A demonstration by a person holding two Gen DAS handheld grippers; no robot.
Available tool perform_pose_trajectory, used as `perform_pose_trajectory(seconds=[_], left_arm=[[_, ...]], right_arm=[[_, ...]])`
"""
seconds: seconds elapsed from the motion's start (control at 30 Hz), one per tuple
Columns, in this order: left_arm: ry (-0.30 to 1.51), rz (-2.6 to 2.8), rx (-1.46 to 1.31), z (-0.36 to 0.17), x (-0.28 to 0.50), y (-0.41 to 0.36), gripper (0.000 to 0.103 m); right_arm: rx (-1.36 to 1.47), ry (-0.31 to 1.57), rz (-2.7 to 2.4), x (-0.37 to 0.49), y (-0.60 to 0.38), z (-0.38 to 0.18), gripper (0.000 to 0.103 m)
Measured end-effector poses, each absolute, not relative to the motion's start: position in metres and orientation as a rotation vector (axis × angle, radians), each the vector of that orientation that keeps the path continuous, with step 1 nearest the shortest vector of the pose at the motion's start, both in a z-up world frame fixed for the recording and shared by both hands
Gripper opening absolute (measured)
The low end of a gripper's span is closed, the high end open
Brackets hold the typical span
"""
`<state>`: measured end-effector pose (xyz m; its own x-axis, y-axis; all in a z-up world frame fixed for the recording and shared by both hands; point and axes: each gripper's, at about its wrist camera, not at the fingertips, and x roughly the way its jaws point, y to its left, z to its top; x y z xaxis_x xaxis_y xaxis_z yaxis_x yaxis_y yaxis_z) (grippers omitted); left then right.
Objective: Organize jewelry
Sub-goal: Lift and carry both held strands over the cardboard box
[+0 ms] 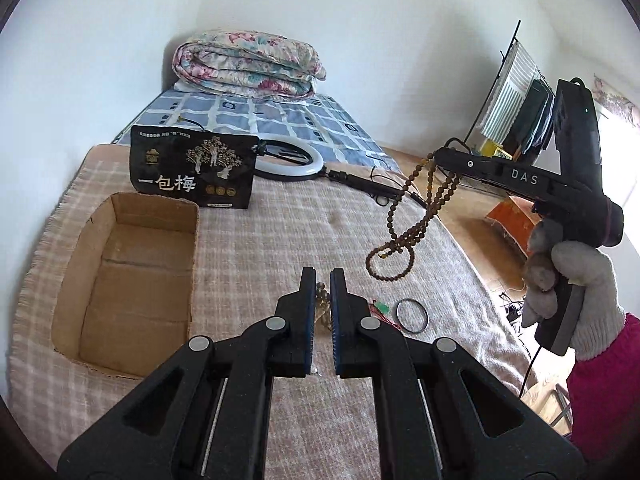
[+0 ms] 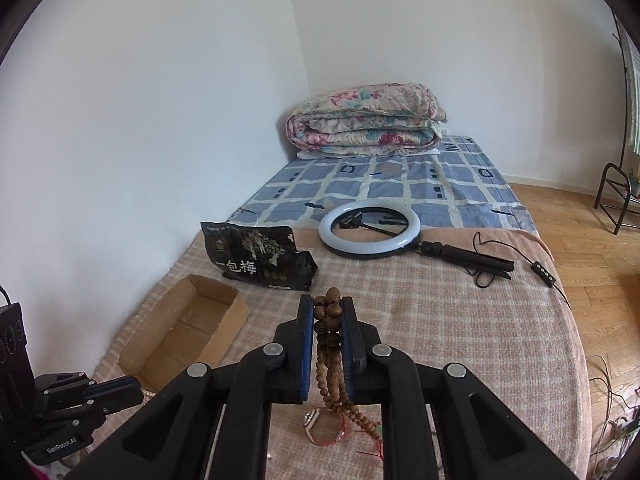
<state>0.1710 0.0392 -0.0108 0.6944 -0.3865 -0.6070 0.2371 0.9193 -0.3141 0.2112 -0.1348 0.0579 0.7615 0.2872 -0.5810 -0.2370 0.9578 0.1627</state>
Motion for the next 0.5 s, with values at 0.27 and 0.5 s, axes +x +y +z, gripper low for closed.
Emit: perform_pose_trajectory(seconds=[0.27,0.5], left_arm=[[0.700,-0.265,-0.262,-0.005,0.169,0.086,0.005],[0.706,-0.187,-0.281,-0.011,0.168,0.123,0.005]], right_arm=[[0.086,0.625,0.384,0.224,-0.077,0.068,0.010],[0.080,0.630,0.473,0.234,-0.024,0.064,0.010]])
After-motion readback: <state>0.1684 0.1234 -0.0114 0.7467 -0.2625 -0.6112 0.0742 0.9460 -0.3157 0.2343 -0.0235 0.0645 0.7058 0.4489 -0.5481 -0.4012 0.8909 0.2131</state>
